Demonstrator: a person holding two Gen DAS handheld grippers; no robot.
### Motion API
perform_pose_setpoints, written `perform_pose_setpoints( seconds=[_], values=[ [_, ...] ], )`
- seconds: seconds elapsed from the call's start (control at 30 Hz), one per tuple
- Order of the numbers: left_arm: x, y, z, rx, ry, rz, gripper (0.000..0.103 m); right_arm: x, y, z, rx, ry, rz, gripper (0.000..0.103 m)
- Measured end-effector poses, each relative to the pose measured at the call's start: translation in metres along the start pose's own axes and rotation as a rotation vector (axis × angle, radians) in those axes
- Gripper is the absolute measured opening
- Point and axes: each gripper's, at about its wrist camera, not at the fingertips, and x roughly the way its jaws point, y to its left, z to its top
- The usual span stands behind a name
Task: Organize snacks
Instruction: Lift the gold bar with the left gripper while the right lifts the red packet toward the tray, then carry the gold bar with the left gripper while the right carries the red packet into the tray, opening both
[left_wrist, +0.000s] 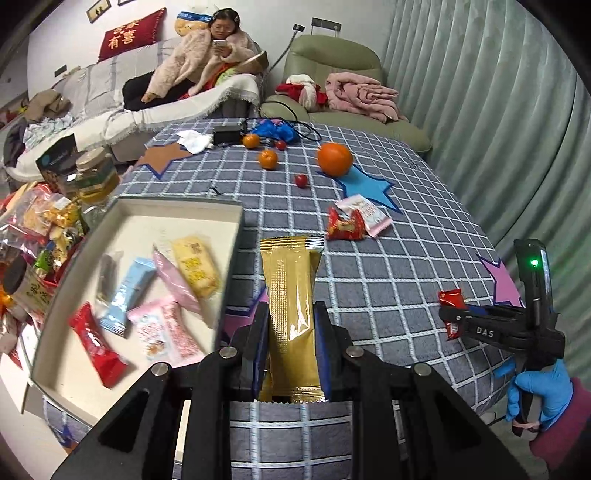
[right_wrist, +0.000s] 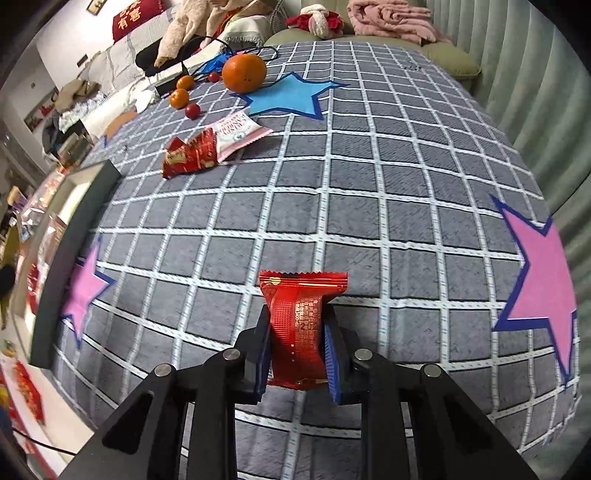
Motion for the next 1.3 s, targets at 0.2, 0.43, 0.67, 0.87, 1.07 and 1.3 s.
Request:
perform_pose_setpoints(
  seconds=[0.2, 0.43, 0.67, 0.87, 1.07, 1.3],
  values=[
    [-0.011, 0.039, 0.015, -0.034, -0.040, 0.069, 0.025, -0.018, 0.040, 0.021, -0.067, -0.038, 0.102, 0.026],
    [-0.020, 0.096, 0.023, -0.104, -0.074, 0.164, 0.025, -0.029, 0.119, 0.053, -0.195, -0.067, 0.216, 0.026],
    [-0.004, 0.132, 0.012, -0.157, -0.028, 0.191, 0.025, -0.011, 0.202, 0.072, -0.320, -0.033, 0.289, 0.026],
    [0.013, 0.149, 0.013, -0.183, 0.002, 0.187, 0.025, 0.010, 0.255, 0.085, -0.386, -0.007, 0.312, 0.026],
    [0.030, 0.159, 0.019, -0.201, 0.020, 0.173, 0.025, 0.024, 0.282, 0.097, -0.399, 0.008, 0.331, 0.026],
    [0.048, 0.167, 0.023, -0.219, 0.045, 0.185, 0.034, 0.037, 0.295, 0.109, -0.386, 0.017, 0.337, 0.026]
  ],
)
